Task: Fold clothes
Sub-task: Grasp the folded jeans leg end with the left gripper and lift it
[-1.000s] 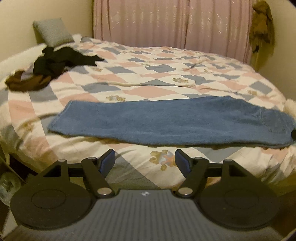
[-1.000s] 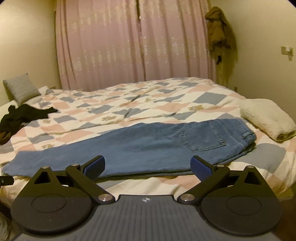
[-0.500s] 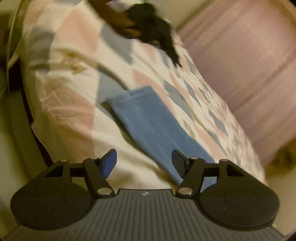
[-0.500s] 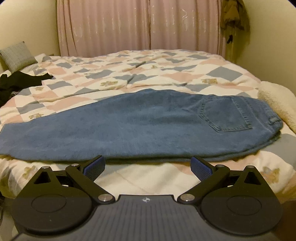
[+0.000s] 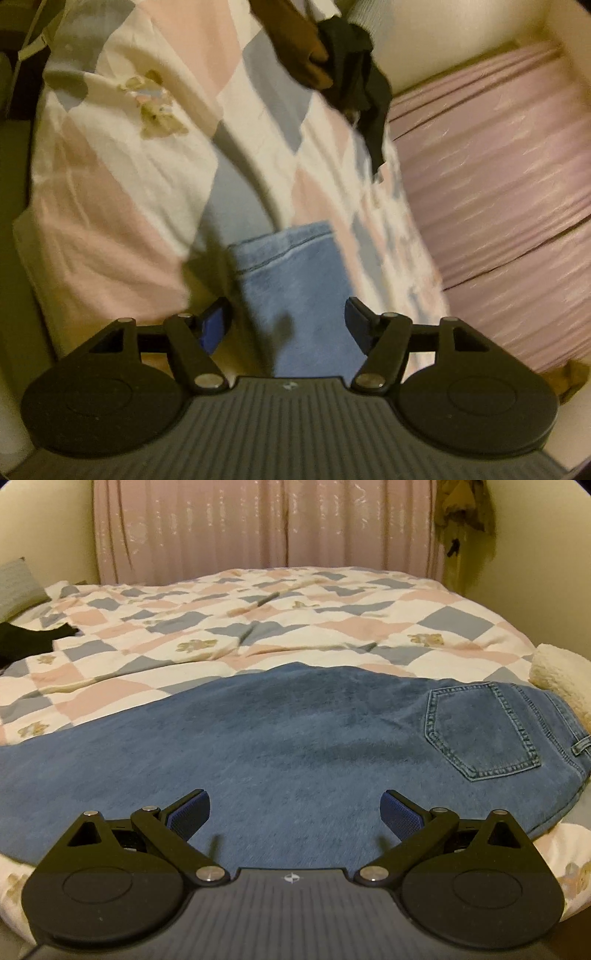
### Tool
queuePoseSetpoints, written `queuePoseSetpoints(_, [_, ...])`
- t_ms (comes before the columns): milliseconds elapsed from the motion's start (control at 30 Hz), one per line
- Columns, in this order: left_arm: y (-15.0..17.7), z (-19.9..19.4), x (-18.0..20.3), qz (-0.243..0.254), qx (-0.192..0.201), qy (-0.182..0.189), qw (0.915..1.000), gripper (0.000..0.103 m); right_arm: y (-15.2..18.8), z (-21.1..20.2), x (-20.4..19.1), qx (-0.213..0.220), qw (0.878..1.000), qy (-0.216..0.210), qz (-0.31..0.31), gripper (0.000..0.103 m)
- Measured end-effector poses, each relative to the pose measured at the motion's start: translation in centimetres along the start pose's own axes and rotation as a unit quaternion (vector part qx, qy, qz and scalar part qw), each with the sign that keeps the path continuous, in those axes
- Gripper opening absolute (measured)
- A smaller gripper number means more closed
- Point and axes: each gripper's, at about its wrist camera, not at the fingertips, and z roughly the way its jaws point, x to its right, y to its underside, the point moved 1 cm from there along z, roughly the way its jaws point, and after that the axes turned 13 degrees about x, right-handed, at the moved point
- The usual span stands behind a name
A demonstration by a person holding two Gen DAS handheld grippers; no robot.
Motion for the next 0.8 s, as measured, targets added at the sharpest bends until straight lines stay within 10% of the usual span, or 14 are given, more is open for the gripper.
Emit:
queuePoseSetpoints(500, [0.6,0.1,0.1,0.034,0.029,-0.014,0.9989,0.046,1.2,2.7,-0.3,-0.038,0.999,0.006,-0.016,0.101])
queuePoseSetpoints(733, [1.7,2.3,-0.5,-0.030,0.037,0.034,0.9983,0.046,1.3,3.0,-0.4,-0.041,0.999,0.010,-0.018,0.101])
queuePoseSetpoints(800, [1.8,3.1,0.0,-0.026,0.050,0.047,0.9973,0.017,1.3,2.9,-0.4,-0.040,0.999,0.008,-0.020,0.101])
